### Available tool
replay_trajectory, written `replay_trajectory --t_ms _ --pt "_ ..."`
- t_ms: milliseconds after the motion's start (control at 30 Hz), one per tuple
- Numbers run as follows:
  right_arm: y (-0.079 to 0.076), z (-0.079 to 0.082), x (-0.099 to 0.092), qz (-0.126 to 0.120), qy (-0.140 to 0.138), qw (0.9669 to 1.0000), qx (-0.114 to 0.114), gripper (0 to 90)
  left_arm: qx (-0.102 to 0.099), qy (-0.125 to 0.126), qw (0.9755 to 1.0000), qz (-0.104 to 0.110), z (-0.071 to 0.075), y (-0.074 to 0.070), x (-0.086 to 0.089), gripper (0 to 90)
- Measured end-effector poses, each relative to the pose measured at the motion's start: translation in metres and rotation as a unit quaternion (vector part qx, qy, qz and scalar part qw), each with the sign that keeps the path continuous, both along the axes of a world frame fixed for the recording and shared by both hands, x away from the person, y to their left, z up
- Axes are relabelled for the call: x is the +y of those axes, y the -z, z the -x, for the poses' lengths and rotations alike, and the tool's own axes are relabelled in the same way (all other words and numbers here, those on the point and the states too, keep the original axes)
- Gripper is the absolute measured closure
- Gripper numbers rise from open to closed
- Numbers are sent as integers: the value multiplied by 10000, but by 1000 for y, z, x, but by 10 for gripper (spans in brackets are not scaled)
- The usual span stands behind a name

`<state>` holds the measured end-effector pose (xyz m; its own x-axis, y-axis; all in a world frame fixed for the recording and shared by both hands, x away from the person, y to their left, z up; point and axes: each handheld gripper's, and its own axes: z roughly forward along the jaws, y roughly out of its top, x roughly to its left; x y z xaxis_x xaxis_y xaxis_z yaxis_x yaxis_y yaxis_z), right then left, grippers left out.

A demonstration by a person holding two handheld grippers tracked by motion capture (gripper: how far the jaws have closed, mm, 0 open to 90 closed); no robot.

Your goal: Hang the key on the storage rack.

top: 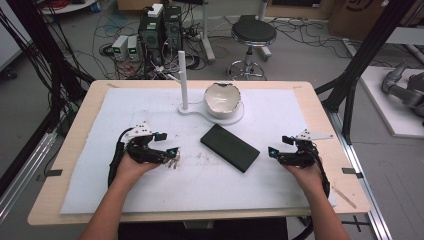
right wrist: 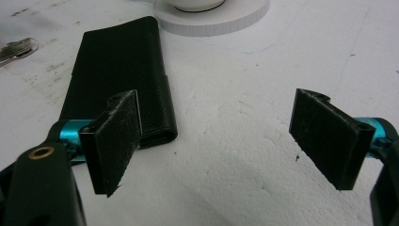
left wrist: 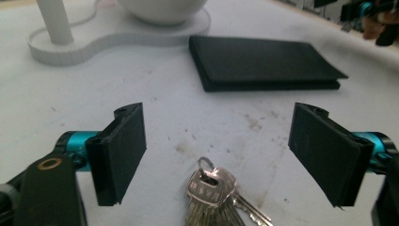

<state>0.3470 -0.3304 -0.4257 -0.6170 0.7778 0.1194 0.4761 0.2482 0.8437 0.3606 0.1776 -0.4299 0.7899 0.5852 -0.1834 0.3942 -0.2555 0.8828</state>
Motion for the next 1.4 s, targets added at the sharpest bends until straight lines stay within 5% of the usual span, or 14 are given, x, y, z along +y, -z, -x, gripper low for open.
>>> replay_trajectory --t_ms 67,400,700,1000,1400 --pt "0 0 1 3 -34 10000 -29 177 107 40 9997 -229 -5 5 -3 261" --pt "1 1 3 31 -123 9999 52 177 506 -68 9969 -599 -14 14 -14 530" --pt "2 0 2 61 -123 9999 30 177 539 150 9944 -899 -12 17 -20 724" --pt "2 0 2 87 -97 9999 41 178 332 352 9939 -992 -8 13 -22 873" --pt "2 1 4 105 -122 9999 64 177 -54 345 9980 -526 9 -26 -17 878"
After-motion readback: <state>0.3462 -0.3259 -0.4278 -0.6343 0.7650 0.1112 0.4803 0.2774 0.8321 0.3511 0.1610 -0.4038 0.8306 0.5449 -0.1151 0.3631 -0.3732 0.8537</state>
